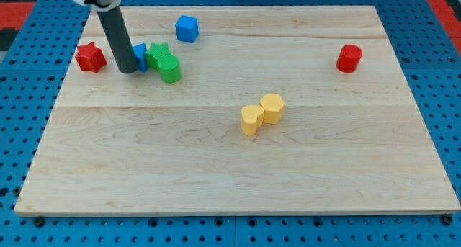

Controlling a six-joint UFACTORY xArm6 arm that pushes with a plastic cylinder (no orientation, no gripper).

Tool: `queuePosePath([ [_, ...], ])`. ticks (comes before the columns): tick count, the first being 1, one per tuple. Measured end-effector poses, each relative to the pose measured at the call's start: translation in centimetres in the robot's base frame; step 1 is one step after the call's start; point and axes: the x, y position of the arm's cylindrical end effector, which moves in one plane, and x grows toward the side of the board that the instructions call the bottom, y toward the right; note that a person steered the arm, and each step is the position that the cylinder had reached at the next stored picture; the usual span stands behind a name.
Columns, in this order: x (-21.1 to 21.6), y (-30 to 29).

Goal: Push the red star towards the top center

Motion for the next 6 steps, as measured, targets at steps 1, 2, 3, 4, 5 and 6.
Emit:
queuePosePath([
  [1, -4.1, 0.1],
  [2, -7.1, 1.4],
  [3, -7.3, 4.0],
  [4, -7.4, 4.9],
  [5, -9.0, -1.1],
  [6, -5.6, -5.8],
])
